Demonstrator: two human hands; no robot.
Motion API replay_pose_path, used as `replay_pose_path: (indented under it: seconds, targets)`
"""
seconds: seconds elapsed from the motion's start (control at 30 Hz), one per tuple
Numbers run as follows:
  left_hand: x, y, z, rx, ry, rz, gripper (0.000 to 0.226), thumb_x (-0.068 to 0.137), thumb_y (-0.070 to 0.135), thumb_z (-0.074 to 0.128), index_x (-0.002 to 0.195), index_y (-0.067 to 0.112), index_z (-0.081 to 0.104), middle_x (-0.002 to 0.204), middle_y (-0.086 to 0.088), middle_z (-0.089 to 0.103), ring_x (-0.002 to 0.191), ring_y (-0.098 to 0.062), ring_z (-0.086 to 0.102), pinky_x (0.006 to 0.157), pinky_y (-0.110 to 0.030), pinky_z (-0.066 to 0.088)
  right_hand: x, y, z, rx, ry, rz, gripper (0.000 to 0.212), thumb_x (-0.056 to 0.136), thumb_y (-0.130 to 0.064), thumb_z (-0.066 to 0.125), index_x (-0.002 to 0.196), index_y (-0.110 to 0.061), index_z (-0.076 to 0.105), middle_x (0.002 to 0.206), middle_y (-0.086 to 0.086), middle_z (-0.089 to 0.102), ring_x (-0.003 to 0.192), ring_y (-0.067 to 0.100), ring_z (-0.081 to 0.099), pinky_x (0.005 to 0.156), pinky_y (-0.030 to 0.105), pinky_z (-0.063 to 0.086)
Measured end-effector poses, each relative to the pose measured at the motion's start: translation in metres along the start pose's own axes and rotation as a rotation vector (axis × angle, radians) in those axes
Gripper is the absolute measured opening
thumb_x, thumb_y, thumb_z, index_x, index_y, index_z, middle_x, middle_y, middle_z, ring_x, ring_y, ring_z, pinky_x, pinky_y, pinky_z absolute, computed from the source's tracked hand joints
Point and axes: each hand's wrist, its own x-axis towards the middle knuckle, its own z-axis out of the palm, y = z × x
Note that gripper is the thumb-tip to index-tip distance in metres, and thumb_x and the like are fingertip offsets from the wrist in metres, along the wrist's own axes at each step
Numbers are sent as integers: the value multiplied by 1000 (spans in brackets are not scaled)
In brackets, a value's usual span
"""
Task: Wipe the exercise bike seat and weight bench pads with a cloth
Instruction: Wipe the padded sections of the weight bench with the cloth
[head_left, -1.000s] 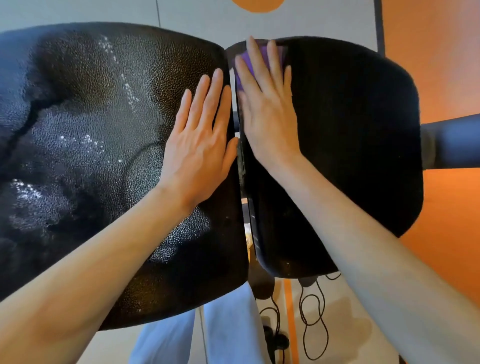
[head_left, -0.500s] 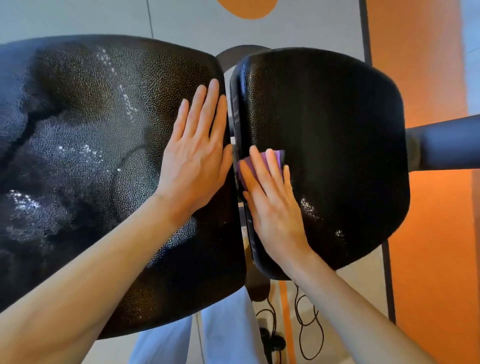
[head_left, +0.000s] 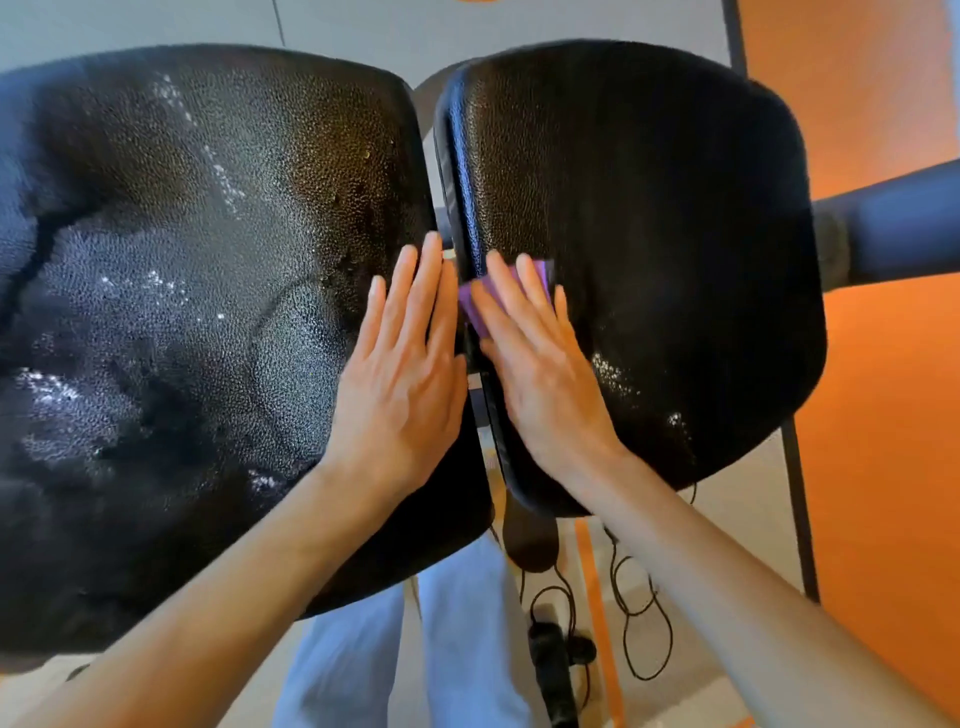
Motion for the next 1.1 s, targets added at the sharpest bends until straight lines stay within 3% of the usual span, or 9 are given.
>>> replay_pose_path:
  seconds: [0.13, 0.43, 0.57, 0.77, 0.9, 0.97, 1.1]
  targets:
    - [-18, 5, 5, -17, -41, -38, 66, 96, 23, 41, 153, -2, 20, 164, -17, 7, 152, -32, 3, 123, -42, 1, 60, -1, -27, 221, 73, 98, 45, 105, -15, 33, 149, -4, 31, 160, 12, 23, 151, 25, 11, 124, 44, 11]
    - [-28, 13, 12, -8, -56, -36, 67, 96, 27, 39, 152, -4, 20, 163, -21, 7, 152, -34, 4, 122, -42, -1, -54, -4, 14, -173, 89, 44, 52, 99, -11, 46, 150, -7, 33, 159, 12, 28, 149, 28, 20, 121, 46, 21]
    - [-28, 13, 13, -8, -53, -25, 68, 96, 28, 39, 152, -4, 18, 163, -22, 5, 152, -35, 3, 123, -46, 3, -126, -13, 17, -218, 54, 72, 52, 97, -10, 47, 148, -11, 38, 157, 9, 33, 148, 27, 25, 118, 48, 27]
    - [-28, 12, 15, 23, -52, -21, 68, 96, 29, 38, 153, -3, 17, 162, -23, 5, 151, -37, 4, 122, -44, 1, -16, -2, 10, -269, 76, 54, 54, 99, -17, 47, 150, -14, 33, 159, 9, 28, 149, 29, 22, 120, 47, 22]
    - [-28, 11, 15, 42, -56, -16, 68, 97, 30, 37, 153, -3, 15, 163, -22, 3, 152, -36, 2, 123, -44, 0, -89, 9, 12, -301, 30, 38, 58, 98, -11, 52, 151, -12, 30, 160, 8, 24, 150, 25, 17, 121, 46, 22]
    - [-29, 11, 14, 65, -61, -20, 68, 98, 31, 36, 153, -3, 14, 163, -21, 2, 152, -36, 1, 123, -45, 2, -134, 9, 5, -195, -21, 29, 58, 97, -9, 56, 150, -10, 33, 160, 8, 26, 150, 24, 17, 119, 49, 25]
    - [-29, 14, 13, 72, -61, -16, 68, 98, 30, 35, 153, -3, 15, 163, -22, 3, 151, -37, 3, 123, -46, 4, -61, 15, 4, -227, 51, 18, 49, 102, -21, 40, 150, -13, 33, 158, 7, 30, 149, 25, 23, 120, 49, 22]
